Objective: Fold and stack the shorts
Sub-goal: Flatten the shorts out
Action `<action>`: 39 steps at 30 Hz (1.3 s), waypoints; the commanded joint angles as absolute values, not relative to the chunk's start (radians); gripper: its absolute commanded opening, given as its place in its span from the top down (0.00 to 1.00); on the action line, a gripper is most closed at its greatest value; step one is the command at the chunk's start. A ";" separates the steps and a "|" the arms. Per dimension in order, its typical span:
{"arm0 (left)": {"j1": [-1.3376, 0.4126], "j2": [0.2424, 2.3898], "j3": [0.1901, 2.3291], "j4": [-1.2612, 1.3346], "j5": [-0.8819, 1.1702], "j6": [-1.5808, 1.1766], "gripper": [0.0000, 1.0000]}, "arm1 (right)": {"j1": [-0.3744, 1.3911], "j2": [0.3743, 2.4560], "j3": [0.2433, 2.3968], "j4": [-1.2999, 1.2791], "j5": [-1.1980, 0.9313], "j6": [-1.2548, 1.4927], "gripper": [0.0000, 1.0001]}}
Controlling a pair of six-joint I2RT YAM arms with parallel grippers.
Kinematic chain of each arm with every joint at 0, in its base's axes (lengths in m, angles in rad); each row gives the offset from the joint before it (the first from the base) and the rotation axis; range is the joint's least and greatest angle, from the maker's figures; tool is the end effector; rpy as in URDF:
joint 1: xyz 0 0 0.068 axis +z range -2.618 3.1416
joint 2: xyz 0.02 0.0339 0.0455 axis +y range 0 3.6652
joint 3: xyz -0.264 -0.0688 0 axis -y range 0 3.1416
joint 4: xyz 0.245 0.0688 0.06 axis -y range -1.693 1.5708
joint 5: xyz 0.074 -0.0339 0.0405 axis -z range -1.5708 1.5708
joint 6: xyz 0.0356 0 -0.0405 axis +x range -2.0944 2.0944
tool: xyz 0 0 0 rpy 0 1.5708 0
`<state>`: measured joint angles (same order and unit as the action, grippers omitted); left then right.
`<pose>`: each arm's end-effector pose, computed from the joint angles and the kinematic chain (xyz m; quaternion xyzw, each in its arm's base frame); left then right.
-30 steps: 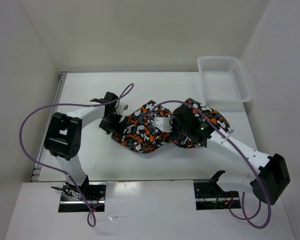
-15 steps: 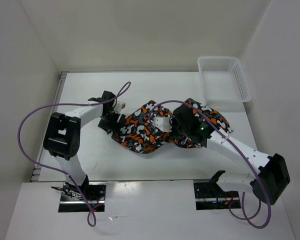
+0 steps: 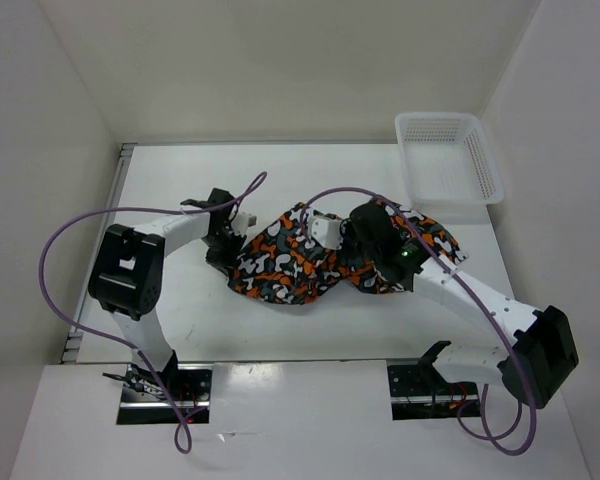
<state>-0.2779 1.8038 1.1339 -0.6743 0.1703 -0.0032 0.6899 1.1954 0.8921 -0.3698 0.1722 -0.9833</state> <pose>0.3203 -0.0976 0.1590 0.1451 0.9793 -0.0994 0.0997 0.2046 0.1609 0.2752 -0.6414 0.6291 -0.1398 0.4164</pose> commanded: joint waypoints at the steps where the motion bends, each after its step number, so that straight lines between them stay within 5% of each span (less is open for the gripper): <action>1: -0.229 1.766 1.227 -0.696 0.186 0.000 1.00 | 0.641 1.203 0.968 -0.126 0.227 -0.896 1.00; 17: 0.050 1.408 1.902 -0.732 -0.104 0.000 1.00 | 0.520 1.342 1.679 -0.081 0.238 -0.724 1.00; 30: 0.051 1.054 2.089 -0.741 -0.239 0.000 1.00 | 0.520 1.186 1.893 -0.419 0.036 -0.692 1.00; 39: 0.060 1.182 2.420 -0.785 -0.229 0.000 1.00 | 0.520 1.187 2.083 -0.485 -0.098 -0.543 1.00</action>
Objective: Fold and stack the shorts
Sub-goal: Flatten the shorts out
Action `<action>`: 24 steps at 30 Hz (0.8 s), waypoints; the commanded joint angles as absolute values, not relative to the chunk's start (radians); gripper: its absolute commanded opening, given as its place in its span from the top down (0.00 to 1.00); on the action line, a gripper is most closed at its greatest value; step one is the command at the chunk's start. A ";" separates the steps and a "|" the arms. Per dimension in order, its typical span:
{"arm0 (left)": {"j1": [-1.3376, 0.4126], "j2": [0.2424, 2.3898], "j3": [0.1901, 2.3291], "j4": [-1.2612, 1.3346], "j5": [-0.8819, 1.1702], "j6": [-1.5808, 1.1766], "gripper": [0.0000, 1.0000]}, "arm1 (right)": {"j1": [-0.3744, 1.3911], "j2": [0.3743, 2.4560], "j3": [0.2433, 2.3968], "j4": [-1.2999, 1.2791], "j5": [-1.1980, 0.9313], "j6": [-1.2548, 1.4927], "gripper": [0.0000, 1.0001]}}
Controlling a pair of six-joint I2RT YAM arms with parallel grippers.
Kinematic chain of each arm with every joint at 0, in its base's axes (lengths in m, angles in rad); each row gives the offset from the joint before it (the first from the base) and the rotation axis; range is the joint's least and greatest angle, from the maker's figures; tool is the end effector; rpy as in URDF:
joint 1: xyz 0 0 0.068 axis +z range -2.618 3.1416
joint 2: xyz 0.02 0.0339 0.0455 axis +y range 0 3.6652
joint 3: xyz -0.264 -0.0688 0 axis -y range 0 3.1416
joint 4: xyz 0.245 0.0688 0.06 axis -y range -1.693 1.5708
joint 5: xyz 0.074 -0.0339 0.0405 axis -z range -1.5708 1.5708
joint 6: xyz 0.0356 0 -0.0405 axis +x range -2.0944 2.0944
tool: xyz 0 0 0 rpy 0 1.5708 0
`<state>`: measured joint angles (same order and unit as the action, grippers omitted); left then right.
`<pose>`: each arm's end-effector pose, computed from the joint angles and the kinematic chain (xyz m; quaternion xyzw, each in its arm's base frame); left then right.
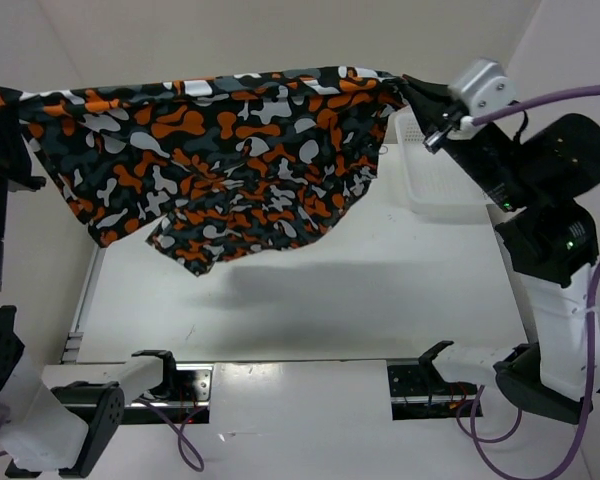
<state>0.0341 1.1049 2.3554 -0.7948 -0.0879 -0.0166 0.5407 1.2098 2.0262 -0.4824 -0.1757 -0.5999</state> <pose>0.0198 0.0038 0.6490 -0.0507 0.5275 0.0307 0.8475 0.1287 0.0845 0.6159 -0.3720 0.4475 0.0268 0.8128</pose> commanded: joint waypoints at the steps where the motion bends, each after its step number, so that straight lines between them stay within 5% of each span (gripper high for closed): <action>1: 0.060 1.205 2.440 -0.785 -0.216 0.000 1.00 | 0.520 1.187 2.083 -0.476 -0.098 -0.543 1.00; 12: 0.051 1.603 2.427 -0.785 -0.048 0.000 1.00 | 0.520 1.161 1.446 -0.214 0.026 -0.552 1.00; 24: -0.021 2.026 2.530 -0.785 -0.015 0.000 1.00 | 0.396 1.538 1.394 -0.104 0.051 -0.542 1.00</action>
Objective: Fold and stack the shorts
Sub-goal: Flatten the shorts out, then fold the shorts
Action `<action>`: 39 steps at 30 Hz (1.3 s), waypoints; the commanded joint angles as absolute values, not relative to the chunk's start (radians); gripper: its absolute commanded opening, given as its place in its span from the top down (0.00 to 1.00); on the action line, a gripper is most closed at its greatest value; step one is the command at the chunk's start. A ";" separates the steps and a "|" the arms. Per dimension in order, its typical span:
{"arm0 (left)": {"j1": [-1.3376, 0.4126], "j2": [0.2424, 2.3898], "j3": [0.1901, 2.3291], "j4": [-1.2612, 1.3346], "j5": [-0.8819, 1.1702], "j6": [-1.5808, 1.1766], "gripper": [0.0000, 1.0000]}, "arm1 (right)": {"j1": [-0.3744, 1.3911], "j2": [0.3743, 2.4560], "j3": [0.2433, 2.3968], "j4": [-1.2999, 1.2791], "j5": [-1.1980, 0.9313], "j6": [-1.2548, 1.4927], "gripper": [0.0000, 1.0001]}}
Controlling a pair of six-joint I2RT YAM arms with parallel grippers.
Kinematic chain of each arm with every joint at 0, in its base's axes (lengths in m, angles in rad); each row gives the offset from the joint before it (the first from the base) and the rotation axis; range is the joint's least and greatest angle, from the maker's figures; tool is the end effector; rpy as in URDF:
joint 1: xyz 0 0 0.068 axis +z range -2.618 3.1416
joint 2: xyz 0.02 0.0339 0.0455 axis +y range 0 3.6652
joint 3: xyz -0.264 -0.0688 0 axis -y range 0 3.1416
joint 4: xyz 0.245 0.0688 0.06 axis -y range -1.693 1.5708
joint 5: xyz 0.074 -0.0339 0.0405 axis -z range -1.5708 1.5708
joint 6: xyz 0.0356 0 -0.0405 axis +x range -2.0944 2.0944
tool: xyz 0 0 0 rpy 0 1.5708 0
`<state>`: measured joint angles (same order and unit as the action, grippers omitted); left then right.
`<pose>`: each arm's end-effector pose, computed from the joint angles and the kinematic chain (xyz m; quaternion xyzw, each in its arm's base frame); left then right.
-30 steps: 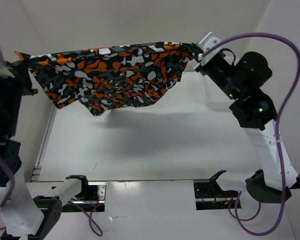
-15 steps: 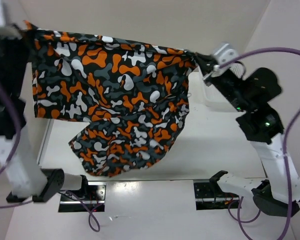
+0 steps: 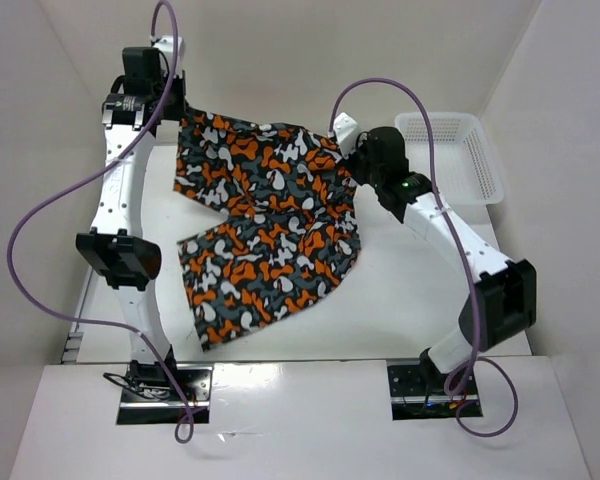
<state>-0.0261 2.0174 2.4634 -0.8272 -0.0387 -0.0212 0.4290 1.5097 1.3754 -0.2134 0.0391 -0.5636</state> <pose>0.4308 -0.0099 0.4707 -0.0088 0.8281 0.0028 0.5605 0.3259 0.1475 0.3663 -0.3799 0.7252 -0.0546 0.5716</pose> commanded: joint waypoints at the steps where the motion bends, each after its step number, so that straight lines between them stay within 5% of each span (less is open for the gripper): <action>1: -0.021 2.037 2.530 -0.785 -0.015 0.000 1.00 | 0.396 1.552 1.394 -0.104 0.051 -0.529 1.00; 11: -0.021 2.018 2.475 -0.856 0.058 0.000 1.00 | 0.298 1.655 1.441 -0.169 -0.038 -0.547 1.00; 21: -0.021 1.588 1.599 -0.958 0.092 0.000 1.00 | 0.318 1.451 1.192 -0.362 -0.156 -0.895 1.00; 34: -0.037 1.457 1.269 -1.057 0.097 0.000 1.00 | 0.350 1.234 0.925 -0.477 -0.253 -1.165 1.00; 39: -0.046 1.483 1.120 -0.988 0.031 0.000 1.00 | 0.523 1.079 0.749 -0.500 -0.198 -1.226 0.75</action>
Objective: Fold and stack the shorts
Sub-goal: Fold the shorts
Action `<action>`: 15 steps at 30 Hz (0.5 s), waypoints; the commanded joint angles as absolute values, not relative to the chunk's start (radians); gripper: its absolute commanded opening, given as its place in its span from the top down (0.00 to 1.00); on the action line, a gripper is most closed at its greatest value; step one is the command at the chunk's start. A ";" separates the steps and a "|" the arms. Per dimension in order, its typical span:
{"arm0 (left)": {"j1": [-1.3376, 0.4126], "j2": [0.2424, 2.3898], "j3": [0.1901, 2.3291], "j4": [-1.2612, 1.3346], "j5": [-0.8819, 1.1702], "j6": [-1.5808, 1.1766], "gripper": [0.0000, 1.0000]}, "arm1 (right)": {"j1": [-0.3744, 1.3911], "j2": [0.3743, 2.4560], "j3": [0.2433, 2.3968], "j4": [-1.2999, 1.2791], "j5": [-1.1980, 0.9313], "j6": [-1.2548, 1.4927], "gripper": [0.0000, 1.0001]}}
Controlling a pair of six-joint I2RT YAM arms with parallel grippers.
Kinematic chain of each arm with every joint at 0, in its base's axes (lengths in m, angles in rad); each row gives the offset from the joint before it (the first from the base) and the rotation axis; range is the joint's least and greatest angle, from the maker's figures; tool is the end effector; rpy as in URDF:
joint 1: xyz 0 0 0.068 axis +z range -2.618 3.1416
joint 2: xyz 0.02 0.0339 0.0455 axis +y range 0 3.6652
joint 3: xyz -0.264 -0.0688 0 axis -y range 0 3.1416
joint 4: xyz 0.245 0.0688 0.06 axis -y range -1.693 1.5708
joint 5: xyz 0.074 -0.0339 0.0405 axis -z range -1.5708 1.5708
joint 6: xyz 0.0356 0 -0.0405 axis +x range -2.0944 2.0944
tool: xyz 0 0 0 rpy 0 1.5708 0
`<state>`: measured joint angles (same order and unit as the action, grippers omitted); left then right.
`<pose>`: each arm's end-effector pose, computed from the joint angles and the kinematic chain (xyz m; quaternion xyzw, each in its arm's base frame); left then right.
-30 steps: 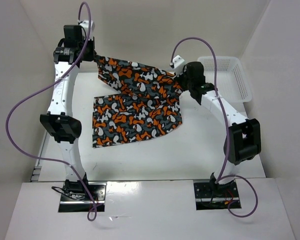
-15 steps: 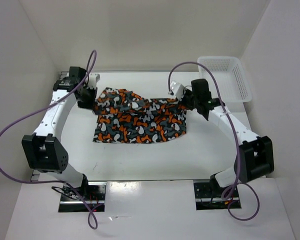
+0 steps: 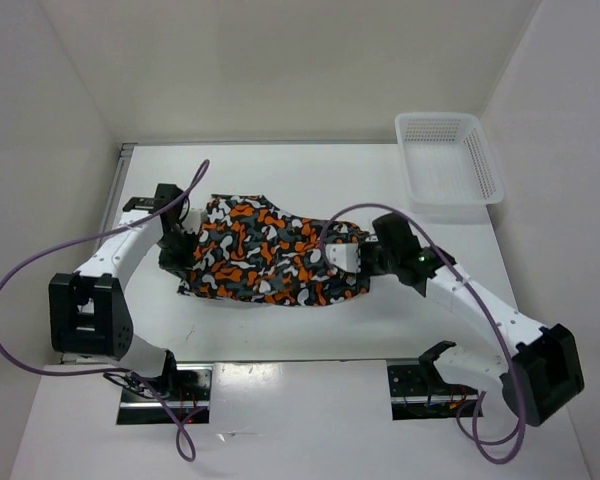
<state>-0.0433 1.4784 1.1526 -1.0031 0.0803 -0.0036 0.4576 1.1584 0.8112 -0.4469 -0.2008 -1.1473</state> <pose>0.2728 -0.0147 0.2485 0.0245 0.9916 -0.0427 0.1196 0.2133 0.1130 0.2508 -0.6885 0.6127 -0.0401 0.3859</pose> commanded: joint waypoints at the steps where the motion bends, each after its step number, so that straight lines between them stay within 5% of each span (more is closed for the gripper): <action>1: -0.046 1.483 1.108 -0.974 0.020 0.000 1.00 | 0.535 1.054 0.739 -0.540 -0.198 -1.226 0.61; 2: -0.046 1.483 1.108 -0.974 0.008 0.000 0.94 | 0.555 1.005 0.729 -0.566 -0.209 -1.253 0.43; 3: -0.046 1.483 1.108 -0.974 0.008 0.000 0.88 | 0.555 0.980 0.729 -0.592 -0.209 -1.262 0.10; 4: -0.046 1.483 1.098 -0.974 0.008 0.000 0.79 | 0.572 0.957 0.729 -0.638 -0.209 -1.273 0.00; 6: -0.046 1.494 1.114 -1.027 0.027 0.000 0.59 | 0.589 0.892 0.729 -0.667 -0.209 -1.273 0.00; 10: -0.019 1.494 1.239 -1.124 0.173 0.000 0.42 | 0.589 0.864 0.784 -0.595 -0.209 -1.192 0.00; 15: 0.035 1.583 1.477 -0.999 0.275 0.000 0.36 | 0.589 1.088 0.989 -0.437 -0.271 -0.849 0.15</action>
